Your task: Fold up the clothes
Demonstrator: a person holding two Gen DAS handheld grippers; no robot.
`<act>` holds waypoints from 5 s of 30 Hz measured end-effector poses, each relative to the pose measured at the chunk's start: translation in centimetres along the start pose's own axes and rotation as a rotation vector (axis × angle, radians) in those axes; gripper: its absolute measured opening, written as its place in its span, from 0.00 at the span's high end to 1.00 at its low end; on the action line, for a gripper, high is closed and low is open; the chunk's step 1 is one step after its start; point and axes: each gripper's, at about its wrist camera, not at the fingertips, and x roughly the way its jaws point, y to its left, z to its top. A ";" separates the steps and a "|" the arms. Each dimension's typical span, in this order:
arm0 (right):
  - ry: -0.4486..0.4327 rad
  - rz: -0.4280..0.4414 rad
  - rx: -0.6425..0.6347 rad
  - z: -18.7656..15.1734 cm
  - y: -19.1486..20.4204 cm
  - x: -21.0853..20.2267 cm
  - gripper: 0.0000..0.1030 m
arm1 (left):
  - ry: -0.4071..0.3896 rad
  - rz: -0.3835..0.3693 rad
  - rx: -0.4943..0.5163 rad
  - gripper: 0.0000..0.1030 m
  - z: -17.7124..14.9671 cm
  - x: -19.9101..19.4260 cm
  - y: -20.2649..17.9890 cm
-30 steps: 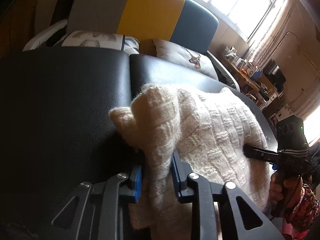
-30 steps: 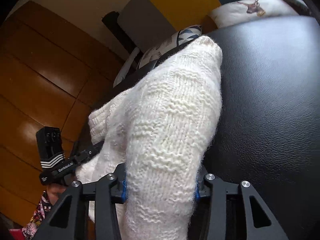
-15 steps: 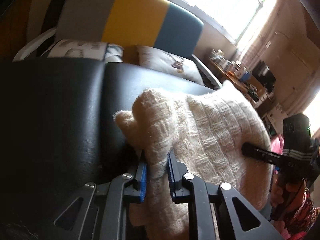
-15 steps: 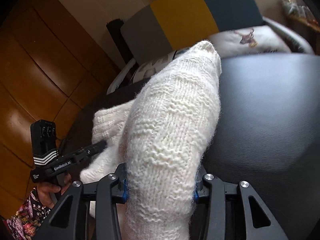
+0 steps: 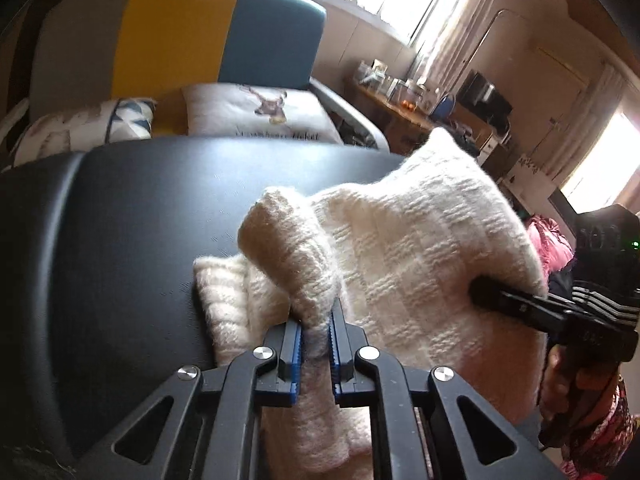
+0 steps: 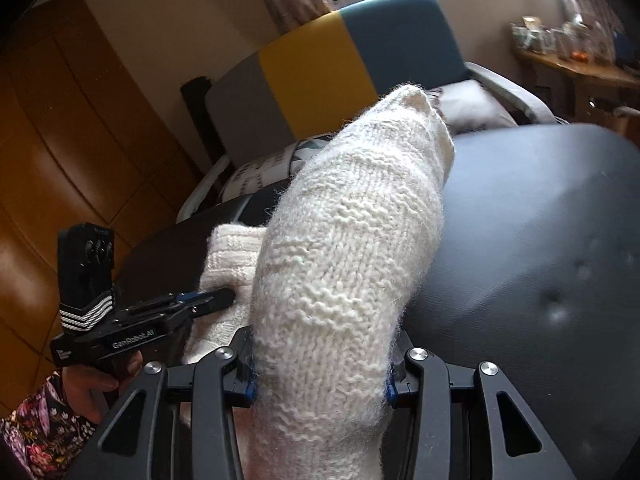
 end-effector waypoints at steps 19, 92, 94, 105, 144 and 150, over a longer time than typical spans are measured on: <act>0.060 0.026 0.098 -0.7 -5.6 1.6 0.57 | 0.186 0.038 -0.115 0.11 0.0 5.2 4.0; -0.282 -0.231 0.484 -2.1 -29.5 -13.7 0.56 | 0.154 0.151 0.628 0.68 6.1 22.6 -35.5; -0.285 -0.240 0.496 -1.9 -30.0 -13.3 0.56 | 0.159 0.139 0.617 0.68 6.2 23.6 -35.2; -0.287 -0.268 0.620 -2.5 -33.1 -11.8 0.40 | 0.203 0.003 0.508 0.56 9.3 27.2 -32.2; -0.145 -0.650 0.304 -6.9 -15.0 -15.4 0.00 | 0.045 0.149 0.408 0.59 -1.1 10.9 -26.1; -0.144 -0.730 0.349 -9.3 -11.1 -14.8 0.00 | 0.071 0.199 0.435 0.59 -4.3 7.5 -27.3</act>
